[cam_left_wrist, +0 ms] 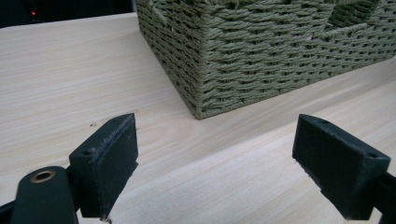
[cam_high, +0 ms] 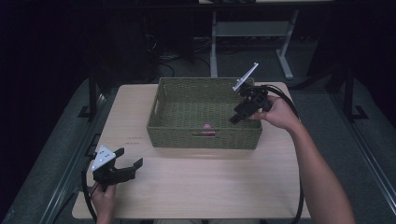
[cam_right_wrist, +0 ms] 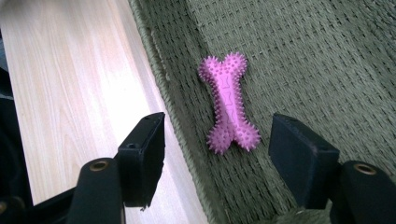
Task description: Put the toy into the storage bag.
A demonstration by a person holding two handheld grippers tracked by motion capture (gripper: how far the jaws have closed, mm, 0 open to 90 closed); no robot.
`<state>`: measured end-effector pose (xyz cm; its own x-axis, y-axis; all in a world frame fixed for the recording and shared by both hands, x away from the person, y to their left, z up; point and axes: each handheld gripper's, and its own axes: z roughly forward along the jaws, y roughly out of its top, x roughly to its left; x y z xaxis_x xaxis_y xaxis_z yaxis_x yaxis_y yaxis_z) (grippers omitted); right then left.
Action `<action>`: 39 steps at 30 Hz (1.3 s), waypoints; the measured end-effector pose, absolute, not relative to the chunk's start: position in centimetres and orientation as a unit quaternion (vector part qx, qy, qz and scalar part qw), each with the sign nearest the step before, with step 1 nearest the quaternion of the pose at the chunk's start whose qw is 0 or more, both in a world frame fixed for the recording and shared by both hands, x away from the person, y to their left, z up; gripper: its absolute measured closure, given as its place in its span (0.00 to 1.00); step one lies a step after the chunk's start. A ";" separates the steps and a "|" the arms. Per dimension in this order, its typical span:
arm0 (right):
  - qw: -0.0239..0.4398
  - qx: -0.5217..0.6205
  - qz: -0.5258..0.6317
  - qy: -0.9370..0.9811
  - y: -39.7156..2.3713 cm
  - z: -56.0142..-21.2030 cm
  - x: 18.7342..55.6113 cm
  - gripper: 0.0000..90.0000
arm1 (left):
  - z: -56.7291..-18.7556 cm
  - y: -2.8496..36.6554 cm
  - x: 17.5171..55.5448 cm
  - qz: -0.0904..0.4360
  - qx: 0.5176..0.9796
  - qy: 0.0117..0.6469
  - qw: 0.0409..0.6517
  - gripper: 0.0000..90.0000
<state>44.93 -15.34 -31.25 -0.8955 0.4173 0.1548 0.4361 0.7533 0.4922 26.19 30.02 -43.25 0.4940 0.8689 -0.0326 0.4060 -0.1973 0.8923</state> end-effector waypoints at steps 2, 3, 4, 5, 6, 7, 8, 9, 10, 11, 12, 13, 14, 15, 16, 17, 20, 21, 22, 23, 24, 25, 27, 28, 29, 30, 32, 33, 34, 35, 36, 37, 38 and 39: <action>0.018 -0.230 -0.270 -0.935 -15.6 -31.1 44.7 0.40 | -43.3 30.0 26.2 0.252 0.730 0.436 0.463 0.15; 0.016 -0.229 -0.270 -0.935 -15.7 -31.1 44.6 0.40 | -43.3 30.1 26.2 0.251 0.729 0.437 0.463 0.15; 0.015 -0.230 -0.269 -0.935 -15.8 -31.1 44.5 0.39 | -43.3 30.1 26.2 0.250 0.729 0.438 0.463 0.15; 0.014 -0.230 -0.270 -0.935 -15.9 -31.0 44.3 0.39 | -43.3 30.1 26.2 0.251 0.729 0.437 0.463 0.15; 0.012 -0.229 -0.272 -0.934 -16.1 -30.9 44.2 0.39 | -43.3 30.0 26.2 0.251 0.730 0.437 0.462 0.15; 0.012 -0.230 -0.273 -0.934 -16.2 -30.9 44.1 0.39 | -43.3 30.0 26.2 0.252 0.730 0.436 0.461 0.15; 0.012 -0.231 -0.273 -0.934 -16.3 -30.8 43.9 0.39 | -43.3 30.0 26.2 0.252 0.732 0.436 0.459 0.15; 0.011 -0.231 -0.273 -0.934 -16.5 -30.8 43.8 0.39 | -43.3 30.0 26.2 0.252 0.732 0.435 0.459 0.15; 0.010 -0.232 -0.276 -0.933 -16.6 -30.8 43.7 0.39 | -43.3 30.0 26.2 0.252 0.732 0.436 0.460 0.15; 0.010 -0.233 -0.277 -0.932 -16.8 -30.8 43.6 0.39 | -43.3 30.0 26.2 0.252 0.731 0.436 0.460 0.15; 0.010 -0.233 -0.279 -0.932 -16.9 -30.9 43.5 0.39 | -43.3 30.0 26.3 0.251 0.730 0.437 0.461 0.15; 0.010 -0.235 -0.278 -0.931 -17.1 -30.9 43.3 0.39 | -43.3 30.0 26.3 0.250 0.730 0.437 0.461 0.15; 0.008 -0.234 -0.280 -0.931 -17.3 -31.0 43.2 0.39 | -43.3 30.0 26.3 0.250 0.731 0.437 0.461 0.15; 0.009 -0.236 -0.277 -0.931 -17.5 -31.0 43.0 0.38 | -43.3 30.0 26.3 0.251 0.732 0.436 0.460 0.15; 0.009 -0.236 -0.277 -0.931 -17.5 -31.0 43.0 0.38 | -43.3 30.0 26.3 0.251 0.732 0.436 0.460 0.15; 0.007 -0.238 -0.276 -0.931 -17.8 -31.1 42.8 0.38 | -43.3 29.9 26.3 0.252 0.733 0.434 0.459 0.15; 0.005 -0.240 -0.282 -0.929 -18.3 -31.1 42.5 0.38 | -43.3 30.0 26.3 0.252 0.733 0.435 0.459 0.15; 0.005 -0.242 -0.285 -0.928 -18.5 -31.1 42.3 0.38 | -43.3 30.0 26.3 0.251 0.732 0.436 0.460 0.15; 0.005 -0.242 -0.287 -0.927 -18.6 -31.1 42.2 0.38 | -43.3 30.0 26.3 0.251 0.731 0.437 0.460 0.15; 0.003 -0.241 -0.286 -0.927 -18.8 -31.1 42.1 0.38 | -43.3 30.0 26.3 0.251 0.730 0.438 0.461 0.15; 0.003 -0.242 -0.288 -0.927 -18.9 -31.1 41.9 0.38 | -43.3 30.0 26.3 0.251 0.731 0.437 0.461 0.15; 0.004 -0.243 -0.288 -0.926 -19.1 -31.2 41.8 0.38 | -43.3 30.0 26.3 0.251 0.731 0.437 0.460 0.15; 0.003 -0.245 -0.280 -0.928 -19.4 -31.3 41.5 0.37 | -43.3 29.9 26.3 0.250 0.732 0.435 0.460 0.15; 0.002 -0.244 -0.282 -0.928 -19.6 -31.3 41.3 0.37 | -43.3 29.8 26.3 0.249 0.735 0.434 0.459 0.15; 0.002 -0.246 -0.283 -0.927 -19.7 -31.3 41.2 0.37 | -43.3 29.7 26.3 0.250 0.736 0.432 0.457 0.15; 0.003 -0.248 -0.285 -0.926 -19.9 -31.3 41.0 0.37 | -43.4 29.6 26.3 0.252 0.737 0.431 0.456 0.15; -0.001 -0.247 -0.288 -0.925 -20.3 -31.3 40.7 0.37 | -43.4 29.6 26.3 0.250 0.736 0.433 0.457 0.15; -0.001 -0.248 -0.288 -0.925 -20.5 -31.3 40.5 0.37 | -43.4 29.6 26.4 0.249 0.736 0.433 0.457 0.15; -0.001 -0.249 -0.289 -0.924 -20.6 -31.4 40.3 0.37 | -43.4 29.6 26.4 0.248 0.736 0.433 0.458 0.15; -0.002 -0.249 -0.288 -0.925 -20.7 -31.5 40.2 0.37 | -43.3 29.6 26.3 0.249 0.736 0.433 0.457 0.15; -0.001 -0.250 -0.285 -0.925 -20.9 -31.6 40.1 0.36 | -43.3 29.6 26.3 0.252 0.736 0.432 0.457 0.15; -0.003 -0.251 -0.285 -0.925 -21.0 -31.6 39.9 0.36 | -43.3 29.6 26.3 0.252 0.737 0.431 0.456 0.15; -0.003 -0.252 -0.284 -0.925 -21.2 -31.7 39.8 0.36 | -43.3 29.6 26.3 0.252 0.737 0.431 0.456 0.15; -0.004 -0.253 -0.285 -0.924 -21.4 -31.7 39.6 0.36 | -43.4 29.6 26.3 0.251 0.736 0.432 0.457 0.15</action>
